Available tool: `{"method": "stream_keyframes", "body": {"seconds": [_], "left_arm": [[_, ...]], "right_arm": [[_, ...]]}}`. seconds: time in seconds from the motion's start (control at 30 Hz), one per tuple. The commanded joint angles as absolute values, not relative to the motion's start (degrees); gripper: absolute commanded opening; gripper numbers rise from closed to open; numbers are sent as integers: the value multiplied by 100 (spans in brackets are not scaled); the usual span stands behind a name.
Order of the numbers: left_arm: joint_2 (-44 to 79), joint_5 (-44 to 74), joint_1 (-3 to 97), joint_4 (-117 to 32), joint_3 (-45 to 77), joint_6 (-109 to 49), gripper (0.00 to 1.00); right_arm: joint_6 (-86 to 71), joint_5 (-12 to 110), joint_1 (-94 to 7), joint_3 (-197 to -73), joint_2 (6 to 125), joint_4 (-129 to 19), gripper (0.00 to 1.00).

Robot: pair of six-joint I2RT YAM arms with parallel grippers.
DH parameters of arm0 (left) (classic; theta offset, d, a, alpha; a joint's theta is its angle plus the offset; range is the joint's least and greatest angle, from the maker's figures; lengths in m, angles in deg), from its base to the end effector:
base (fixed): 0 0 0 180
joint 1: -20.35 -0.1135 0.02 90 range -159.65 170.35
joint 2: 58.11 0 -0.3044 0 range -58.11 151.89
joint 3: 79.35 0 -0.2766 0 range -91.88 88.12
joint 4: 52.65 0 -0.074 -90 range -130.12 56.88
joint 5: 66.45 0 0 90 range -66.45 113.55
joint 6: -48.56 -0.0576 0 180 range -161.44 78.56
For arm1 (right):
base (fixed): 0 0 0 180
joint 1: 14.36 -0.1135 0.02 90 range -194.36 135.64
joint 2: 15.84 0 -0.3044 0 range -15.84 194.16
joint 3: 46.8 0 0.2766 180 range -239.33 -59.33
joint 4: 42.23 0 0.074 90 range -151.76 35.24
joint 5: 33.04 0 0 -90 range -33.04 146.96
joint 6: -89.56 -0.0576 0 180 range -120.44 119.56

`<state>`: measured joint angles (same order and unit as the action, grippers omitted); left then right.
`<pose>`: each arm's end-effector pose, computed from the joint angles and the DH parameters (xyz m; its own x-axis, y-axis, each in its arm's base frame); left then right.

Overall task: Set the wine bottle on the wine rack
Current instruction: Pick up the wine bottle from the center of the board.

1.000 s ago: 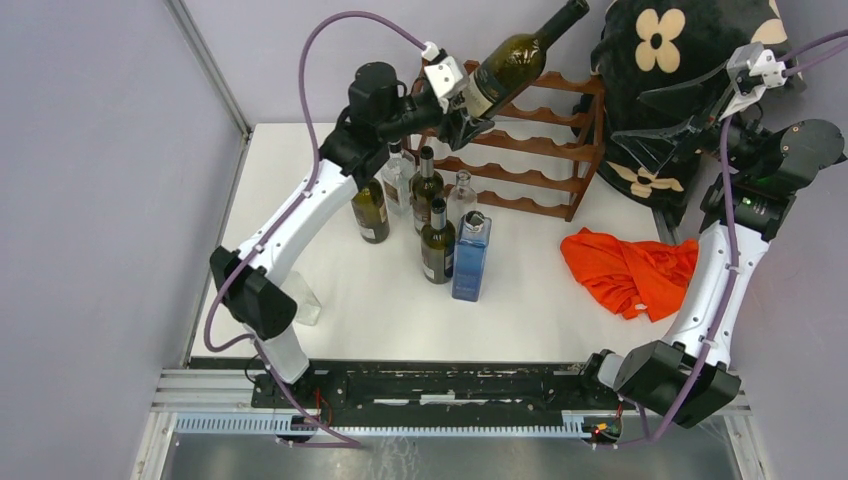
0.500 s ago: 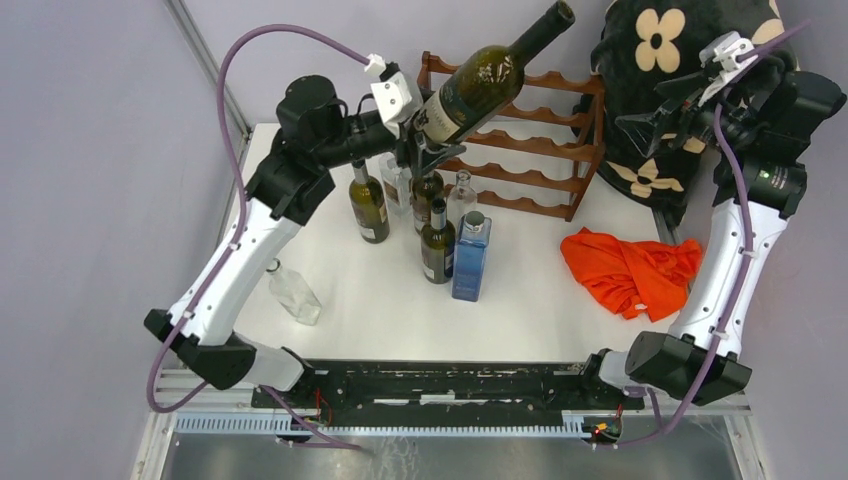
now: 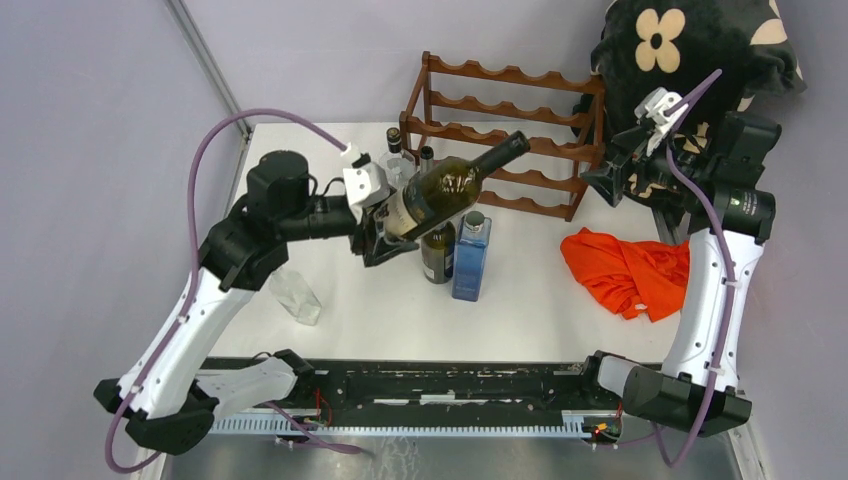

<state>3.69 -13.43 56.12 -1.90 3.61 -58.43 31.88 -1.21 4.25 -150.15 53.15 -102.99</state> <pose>0.1564 -0.1554 0.5093 0.0664 0.2399 -0.9685 0.9597 0.2502 0.1277 0.2361 -0.0279 0.5074 -0.0605 -0.2772 -0.9589 -0.6925 0.7035 -0.1596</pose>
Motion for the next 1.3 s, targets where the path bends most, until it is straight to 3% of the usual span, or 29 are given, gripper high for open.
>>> {"method": "stream_keyframes", "body": {"seconds": [0.0, 0.27, 0.6, 0.87, 1.27], "left_arm": [[-212, -1797, 5675, -350, 727, -5816, 2], [-474, -1830, 6160, -52, 1701, -5831, 2], [-21, -687, 7458, 307, 2149, -6272, 2], [511, -87, 8023, 470, 2402, -6750, 2], [965, 307, 8096, 261, 2683, -7213, 2]], "right_arm": [[3241, -409, 430, -14818, 5265, -10333, 98], [4020, -225, 390, -14177, 5116, -11223, 98], [5472, 43, 132, -13737, 5091, -12664, 98], [5764, 225, -436, -13238, 4903, -12671, 98], [5742, 182, -1802, -12271, 4601, -12243, 98]]}}
